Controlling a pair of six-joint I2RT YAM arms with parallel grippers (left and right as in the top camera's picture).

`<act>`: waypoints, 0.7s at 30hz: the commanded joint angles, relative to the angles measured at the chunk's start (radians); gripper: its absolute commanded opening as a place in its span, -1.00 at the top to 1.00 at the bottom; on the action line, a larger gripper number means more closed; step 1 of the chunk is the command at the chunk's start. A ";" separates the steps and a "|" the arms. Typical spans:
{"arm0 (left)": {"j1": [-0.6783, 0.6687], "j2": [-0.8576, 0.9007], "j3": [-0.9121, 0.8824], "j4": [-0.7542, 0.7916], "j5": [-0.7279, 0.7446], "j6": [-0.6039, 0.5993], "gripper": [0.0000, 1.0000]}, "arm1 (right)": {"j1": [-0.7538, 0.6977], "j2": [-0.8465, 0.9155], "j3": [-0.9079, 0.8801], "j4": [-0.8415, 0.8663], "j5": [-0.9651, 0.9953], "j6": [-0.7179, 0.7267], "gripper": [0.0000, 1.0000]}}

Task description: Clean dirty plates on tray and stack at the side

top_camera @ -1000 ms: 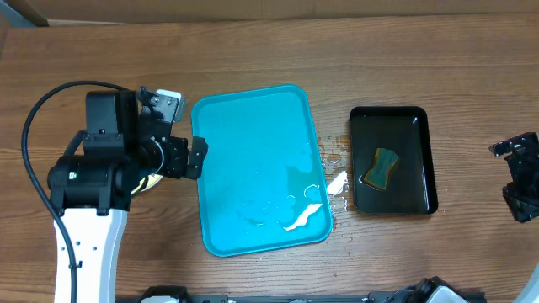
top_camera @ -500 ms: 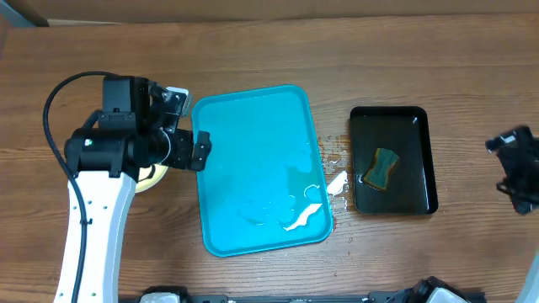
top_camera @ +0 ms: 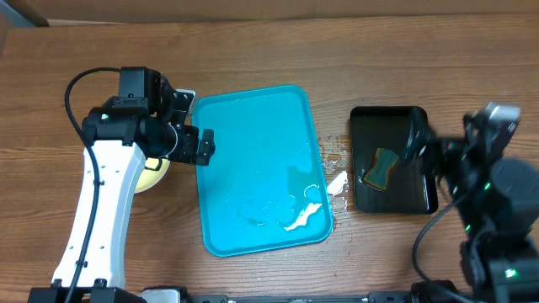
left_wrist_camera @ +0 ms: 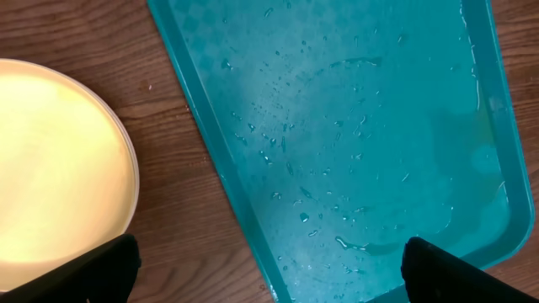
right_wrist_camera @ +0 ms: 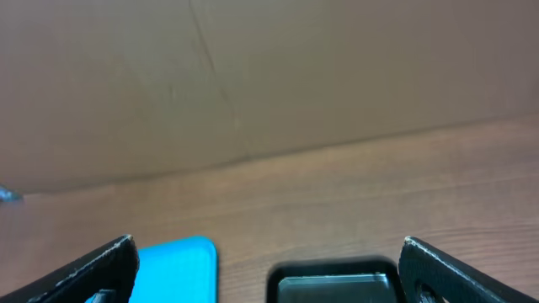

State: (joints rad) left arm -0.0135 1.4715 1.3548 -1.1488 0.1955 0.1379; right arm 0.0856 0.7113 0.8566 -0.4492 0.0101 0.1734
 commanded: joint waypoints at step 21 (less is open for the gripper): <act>-0.007 0.045 0.011 0.001 -0.005 -0.004 -1.00 | 0.004 -0.709 -0.761 0.331 -0.013 -0.043 -1.00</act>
State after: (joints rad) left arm -0.0135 1.5089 1.3544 -1.1488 0.1932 0.1379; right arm 0.0860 0.0147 0.1593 -0.1947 0.0002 0.1345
